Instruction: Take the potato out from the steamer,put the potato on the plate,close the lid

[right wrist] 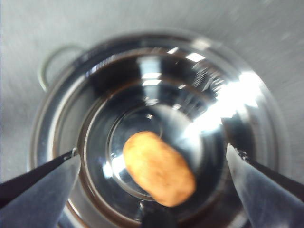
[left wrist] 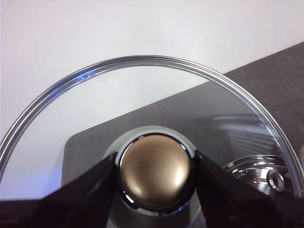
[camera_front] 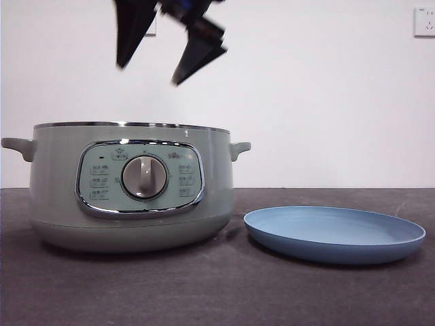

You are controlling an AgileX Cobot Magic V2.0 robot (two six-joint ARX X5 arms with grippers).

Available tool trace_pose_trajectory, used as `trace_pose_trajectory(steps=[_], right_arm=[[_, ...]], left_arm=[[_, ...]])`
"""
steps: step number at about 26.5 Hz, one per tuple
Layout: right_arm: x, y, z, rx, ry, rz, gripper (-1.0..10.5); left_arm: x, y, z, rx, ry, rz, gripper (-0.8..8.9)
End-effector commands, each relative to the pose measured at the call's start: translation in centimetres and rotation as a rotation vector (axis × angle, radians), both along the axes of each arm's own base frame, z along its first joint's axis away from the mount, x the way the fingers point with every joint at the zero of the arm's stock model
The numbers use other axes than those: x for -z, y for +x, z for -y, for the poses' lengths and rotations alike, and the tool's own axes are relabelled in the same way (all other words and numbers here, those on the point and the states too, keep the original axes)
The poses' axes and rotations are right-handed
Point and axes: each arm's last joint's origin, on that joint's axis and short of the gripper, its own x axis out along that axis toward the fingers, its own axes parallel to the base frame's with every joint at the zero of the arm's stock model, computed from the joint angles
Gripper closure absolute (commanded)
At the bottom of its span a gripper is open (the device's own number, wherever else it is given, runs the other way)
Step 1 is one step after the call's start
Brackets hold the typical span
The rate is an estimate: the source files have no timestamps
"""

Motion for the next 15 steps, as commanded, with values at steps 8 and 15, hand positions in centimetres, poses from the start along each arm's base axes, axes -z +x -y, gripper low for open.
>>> trace_pose_trajectory(steps=[8, 15], right_arm=[[5.9, 1.5, -2.5, -0.015, -0.099, -0.090, 2.6], [8.1, 2.1, -3.0, -0.021, -0.134, -0.128, 3.2]], left_arm=[[-0.2, -1.2, -0.5, 0.004, 0.013, -0.015, 8.21], [-0.1, -1.2, -0.3, 0.069, -0.014, -0.026, 8.21]])
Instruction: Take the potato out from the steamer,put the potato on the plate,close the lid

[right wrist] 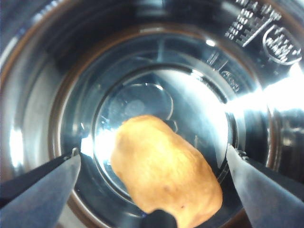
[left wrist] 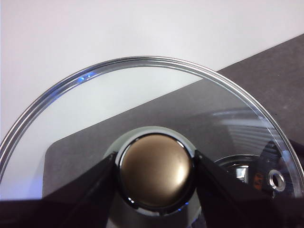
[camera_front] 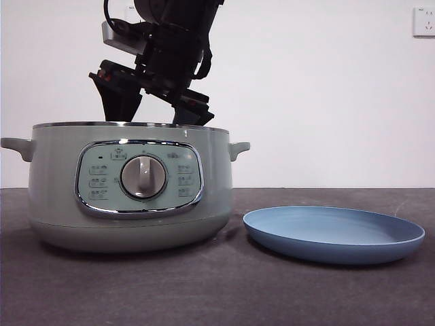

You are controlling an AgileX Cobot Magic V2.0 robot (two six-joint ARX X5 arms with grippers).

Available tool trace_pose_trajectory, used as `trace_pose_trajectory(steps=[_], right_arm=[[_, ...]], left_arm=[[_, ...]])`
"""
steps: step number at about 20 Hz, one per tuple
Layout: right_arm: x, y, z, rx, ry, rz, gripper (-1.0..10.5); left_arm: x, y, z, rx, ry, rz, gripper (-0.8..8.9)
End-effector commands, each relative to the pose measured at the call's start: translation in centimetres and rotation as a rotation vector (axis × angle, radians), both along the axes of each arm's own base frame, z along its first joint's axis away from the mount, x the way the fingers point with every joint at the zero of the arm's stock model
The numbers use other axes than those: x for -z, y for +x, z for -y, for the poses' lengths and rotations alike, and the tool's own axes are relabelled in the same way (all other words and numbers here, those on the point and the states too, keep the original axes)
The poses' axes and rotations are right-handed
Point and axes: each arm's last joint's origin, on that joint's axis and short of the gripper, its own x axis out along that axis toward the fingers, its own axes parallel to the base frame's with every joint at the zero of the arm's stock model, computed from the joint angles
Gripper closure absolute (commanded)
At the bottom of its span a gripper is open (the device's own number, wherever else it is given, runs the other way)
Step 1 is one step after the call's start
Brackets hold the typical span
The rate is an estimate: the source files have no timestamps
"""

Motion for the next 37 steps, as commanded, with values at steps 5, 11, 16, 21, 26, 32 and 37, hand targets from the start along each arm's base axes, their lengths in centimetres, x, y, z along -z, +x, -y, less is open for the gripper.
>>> trace_pose_trajectory(steps=[5, 11, 16, 21, 26, 32, 37], right_arm=[[2.0, 0.4, -0.3, -0.006, -0.042, -0.042, 3.2], [3.3, 0.8, -0.5, -0.014, -0.070, -0.057, 8.3], [2.6, 0.9, -0.3, -0.018, -0.071, -0.016, 9.6], [-4.6, -0.5, 2.3, 0.053, -0.026, 0.130, 9.6], [-14.8, -3.8, 9.7, 0.216, 0.102, 0.277, 9.6], [-17.9, -5.3, 19.4, 0.502, 0.044, 0.153, 9.6], [-17.0, -2.8, 24.6, 0.631, 0.132, 0.038, 9.6]], left_arm=[[-0.2, -1.2, -0.5, -0.004, 0.016, -0.012, 8.21], [-0.2, -1.2, -0.5, -0.004, 0.017, -0.012, 8.21], [-0.2, -1.2, -0.5, -0.004, 0.017, -0.012, 8.21], [-0.2, -1.1, -0.5, -0.004, 0.015, -0.008, 8.21], [0.1, 0.1, 0.1, 0.019, 0.007, -0.015, 8.21], [0.4, 1.5, 1.4, 0.229, -0.081, -0.045, 8.21], [0.4, 1.6, 1.9, 0.356, -0.136, -0.064, 8.21]])
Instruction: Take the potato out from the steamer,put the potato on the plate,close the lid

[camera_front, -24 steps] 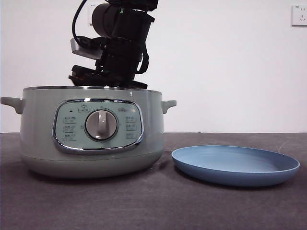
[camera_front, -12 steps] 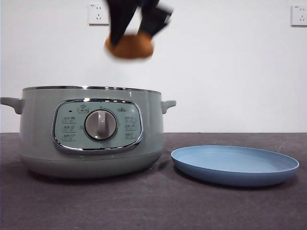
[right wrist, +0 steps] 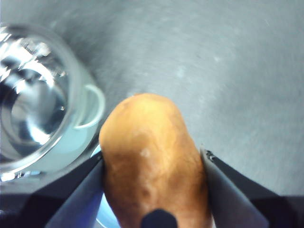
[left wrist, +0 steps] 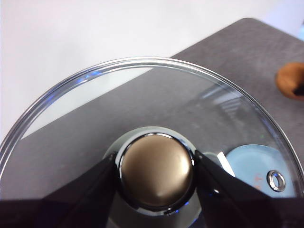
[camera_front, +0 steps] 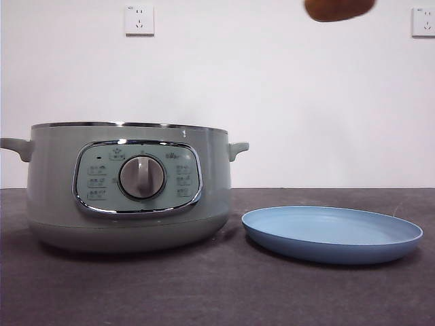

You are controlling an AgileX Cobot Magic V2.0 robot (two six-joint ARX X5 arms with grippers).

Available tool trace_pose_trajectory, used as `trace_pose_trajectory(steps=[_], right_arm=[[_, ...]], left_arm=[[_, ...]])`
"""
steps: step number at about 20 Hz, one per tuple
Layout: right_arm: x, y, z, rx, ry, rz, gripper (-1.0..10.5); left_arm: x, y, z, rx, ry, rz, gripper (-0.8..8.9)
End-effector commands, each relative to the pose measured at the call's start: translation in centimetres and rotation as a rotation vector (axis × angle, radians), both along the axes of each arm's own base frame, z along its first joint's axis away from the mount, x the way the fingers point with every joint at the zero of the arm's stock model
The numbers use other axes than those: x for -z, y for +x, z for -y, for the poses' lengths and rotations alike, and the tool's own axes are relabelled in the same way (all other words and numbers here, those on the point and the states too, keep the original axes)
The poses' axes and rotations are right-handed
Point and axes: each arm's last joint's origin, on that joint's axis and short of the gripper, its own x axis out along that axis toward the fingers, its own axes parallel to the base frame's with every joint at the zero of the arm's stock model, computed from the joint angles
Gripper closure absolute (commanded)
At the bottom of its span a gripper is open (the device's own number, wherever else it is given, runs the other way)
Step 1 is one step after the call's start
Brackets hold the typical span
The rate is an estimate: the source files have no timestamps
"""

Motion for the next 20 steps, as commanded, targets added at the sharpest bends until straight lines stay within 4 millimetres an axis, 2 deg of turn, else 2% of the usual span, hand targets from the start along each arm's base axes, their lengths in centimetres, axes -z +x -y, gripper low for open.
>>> trace_pose_trajectory(steps=[1, 6, 10, 17, 20], right_arm=[[2.0, 1.1, 0.8, 0.030, 0.020, -0.099, 9.6], [7.0, 1.9, 1.1, 0.052, -0.026, -0.280, 9.6], [12.1, 2.3, -0.6, 0.019, -0.052, -0.354, 9.6], [20.0, 1.9, -3.6, -0.024, -0.040, -0.341, 9.6], [22.9, 1.3, -4.0, -0.035, -0.038, -0.331, 9.6]], left_arm=[[-0.6, -0.3, -0.1, 0.024, -0.018, 0.042, 8.21], [-0.4, -0.3, 0.0, 0.024, -0.013, 0.027, 8.21], [-0.2, -0.1, 0.0, 0.024, -0.005, 0.008, 8.21], [0.1, 0.5, 0.3, 0.023, 0.002, -0.009, 8.21], [0.3, 0.8, 0.4, 0.023, 0.004, -0.016, 8.21]])
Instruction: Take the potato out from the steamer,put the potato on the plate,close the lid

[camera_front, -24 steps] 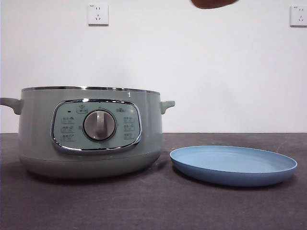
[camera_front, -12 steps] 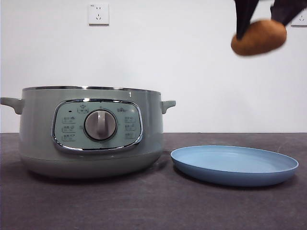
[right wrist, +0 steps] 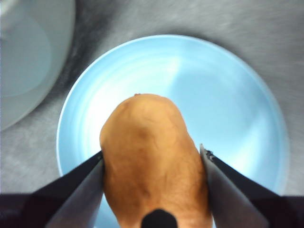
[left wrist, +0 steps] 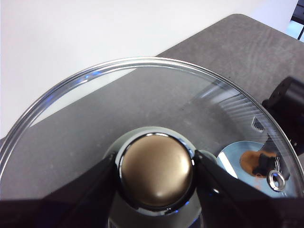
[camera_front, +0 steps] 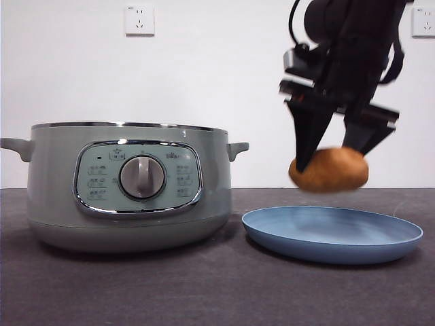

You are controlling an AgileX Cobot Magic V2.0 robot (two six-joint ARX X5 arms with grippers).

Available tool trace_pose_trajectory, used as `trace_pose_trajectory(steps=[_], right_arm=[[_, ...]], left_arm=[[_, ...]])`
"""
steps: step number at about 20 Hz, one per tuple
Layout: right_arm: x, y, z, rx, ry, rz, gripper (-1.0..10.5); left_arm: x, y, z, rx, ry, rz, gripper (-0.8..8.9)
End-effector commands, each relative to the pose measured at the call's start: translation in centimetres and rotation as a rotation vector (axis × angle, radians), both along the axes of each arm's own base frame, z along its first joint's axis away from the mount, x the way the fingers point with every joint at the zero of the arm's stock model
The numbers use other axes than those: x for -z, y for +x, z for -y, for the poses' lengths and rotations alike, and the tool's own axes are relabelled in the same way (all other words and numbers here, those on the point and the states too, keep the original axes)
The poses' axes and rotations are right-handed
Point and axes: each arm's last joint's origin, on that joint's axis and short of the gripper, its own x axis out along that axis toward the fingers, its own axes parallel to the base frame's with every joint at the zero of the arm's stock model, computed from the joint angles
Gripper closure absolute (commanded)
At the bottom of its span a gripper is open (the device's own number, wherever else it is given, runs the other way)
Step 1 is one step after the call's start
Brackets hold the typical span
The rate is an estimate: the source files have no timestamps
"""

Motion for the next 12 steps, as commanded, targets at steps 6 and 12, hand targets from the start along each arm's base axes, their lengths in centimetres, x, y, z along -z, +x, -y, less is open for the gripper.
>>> trace_pose_trajectory(steps=[6, 12], right_arm=[[4.1, -1.0, 0.2, 0.010, -0.013, -0.040, 9.6], [5.0, -0.7, 0.1, -0.016, -0.025, -0.051, 9.6]], left_arm=[[-0.2, -0.2, -0.1, 0.008, 0.003, 0.009, 8.21], [-0.2, -0.2, -0.1, 0.008, 0.005, 0.003, 8.21]])
